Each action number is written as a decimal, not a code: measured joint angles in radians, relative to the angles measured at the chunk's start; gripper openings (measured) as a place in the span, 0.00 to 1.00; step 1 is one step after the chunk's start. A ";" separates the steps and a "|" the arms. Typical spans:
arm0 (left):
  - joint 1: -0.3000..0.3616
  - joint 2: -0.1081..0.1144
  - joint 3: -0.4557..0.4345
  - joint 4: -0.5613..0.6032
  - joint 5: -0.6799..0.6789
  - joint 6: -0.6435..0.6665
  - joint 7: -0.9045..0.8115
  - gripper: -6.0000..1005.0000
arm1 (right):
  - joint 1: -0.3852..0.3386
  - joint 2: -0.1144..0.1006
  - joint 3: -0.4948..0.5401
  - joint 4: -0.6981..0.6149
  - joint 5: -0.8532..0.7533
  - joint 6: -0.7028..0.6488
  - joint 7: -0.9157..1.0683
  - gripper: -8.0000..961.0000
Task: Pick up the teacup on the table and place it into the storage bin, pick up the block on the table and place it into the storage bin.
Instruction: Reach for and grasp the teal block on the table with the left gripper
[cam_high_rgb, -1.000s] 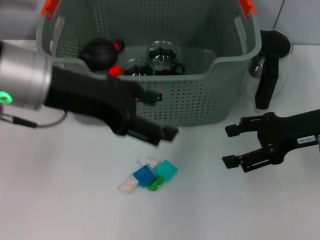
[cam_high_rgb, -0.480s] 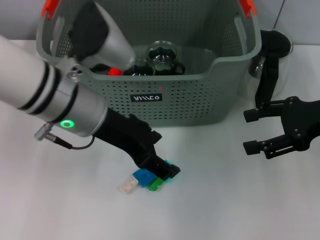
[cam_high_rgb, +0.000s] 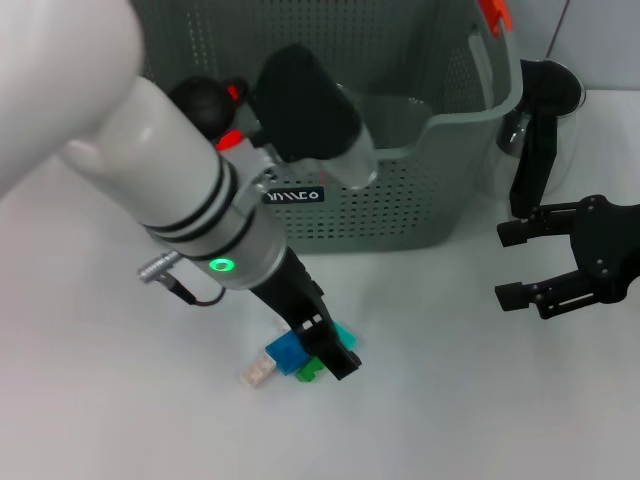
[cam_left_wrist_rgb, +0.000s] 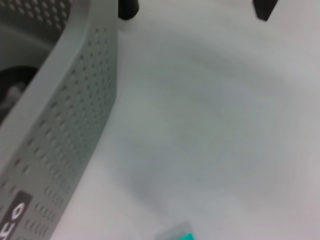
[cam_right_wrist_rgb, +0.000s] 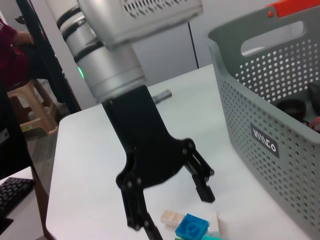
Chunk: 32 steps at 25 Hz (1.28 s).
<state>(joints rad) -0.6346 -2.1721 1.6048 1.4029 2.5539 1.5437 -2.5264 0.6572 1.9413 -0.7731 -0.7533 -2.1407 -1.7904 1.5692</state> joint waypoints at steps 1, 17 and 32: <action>-0.011 0.000 0.018 -0.015 0.006 -0.012 -0.022 0.95 | 0.000 0.000 0.000 0.000 0.000 0.000 0.000 0.98; -0.077 -0.004 0.213 -0.094 0.098 -0.149 -0.246 0.94 | 0.000 -0.004 -0.004 0.001 -0.027 0.005 -0.007 0.98; -0.125 -0.006 0.286 -0.168 0.101 -0.162 -0.310 0.94 | 0.005 -0.001 -0.007 0.000 -0.080 0.000 -0.003 0.98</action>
<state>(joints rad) -0.7597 -2.1783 1.8904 1.2347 2.6553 1.3821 -2.8364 0.6617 1.9401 -0.7798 -0.7531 -2.2208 -1.7902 1.5659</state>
